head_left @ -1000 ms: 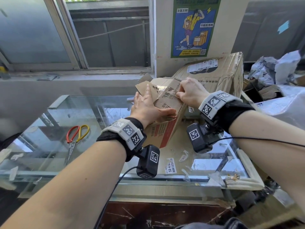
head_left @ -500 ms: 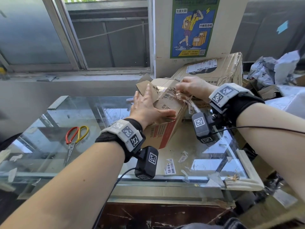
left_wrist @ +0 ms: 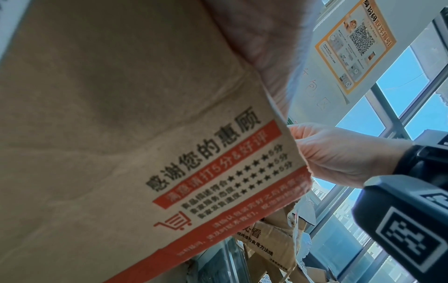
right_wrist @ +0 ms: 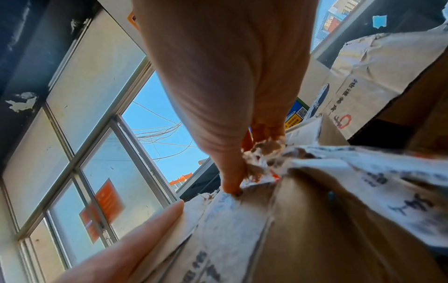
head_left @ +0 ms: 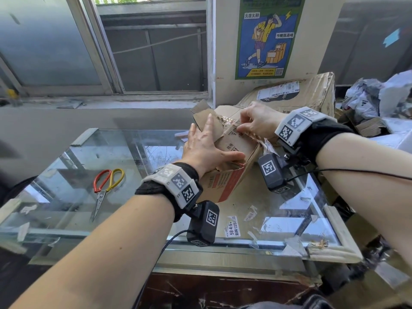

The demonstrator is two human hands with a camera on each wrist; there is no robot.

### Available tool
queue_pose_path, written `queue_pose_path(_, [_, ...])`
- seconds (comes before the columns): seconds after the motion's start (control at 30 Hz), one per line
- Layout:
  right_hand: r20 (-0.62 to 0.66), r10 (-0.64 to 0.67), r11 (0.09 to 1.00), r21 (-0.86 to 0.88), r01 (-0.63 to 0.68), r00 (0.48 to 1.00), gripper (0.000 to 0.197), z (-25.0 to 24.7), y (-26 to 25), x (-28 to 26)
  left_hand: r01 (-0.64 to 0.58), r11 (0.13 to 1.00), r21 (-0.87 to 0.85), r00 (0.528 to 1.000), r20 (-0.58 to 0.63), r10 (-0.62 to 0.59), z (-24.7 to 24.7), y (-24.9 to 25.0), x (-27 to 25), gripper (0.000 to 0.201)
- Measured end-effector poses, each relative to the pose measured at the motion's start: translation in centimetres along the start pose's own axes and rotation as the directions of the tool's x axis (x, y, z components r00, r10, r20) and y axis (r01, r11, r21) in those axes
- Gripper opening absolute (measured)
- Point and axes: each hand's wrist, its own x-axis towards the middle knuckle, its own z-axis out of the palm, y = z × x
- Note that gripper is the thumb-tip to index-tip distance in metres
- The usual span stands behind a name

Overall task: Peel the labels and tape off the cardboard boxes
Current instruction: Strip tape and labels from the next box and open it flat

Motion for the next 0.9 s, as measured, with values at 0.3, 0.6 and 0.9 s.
queue_pose_path(0.3, [-0.026,0.006,1.000,0.016,-0.005,1.000,0.015,-0.4,0.2,-0.1,-0.007,0.999,-0.037,1.000,-0.015,0.006,0.2,0.0,0.6,0.134])
queue_pose_path(0.6, [0.022,0.039,0.990,0.138,-0.042,0.999,0.022,-0.8,0.8,-0.1,-0.014,1.000,-0.016,1.000,0.001,0.014,0.0,0.4,0.6,0.134])
queue_pose_path(0.9, [0.061,0.028,0.998,0.052,-0.031,0.998,0.030,-1.6,0.4,0.7,-0.060,0.998,0.021,0.998,0.008,0.060,0.2,1.0,-0.3,0.132])
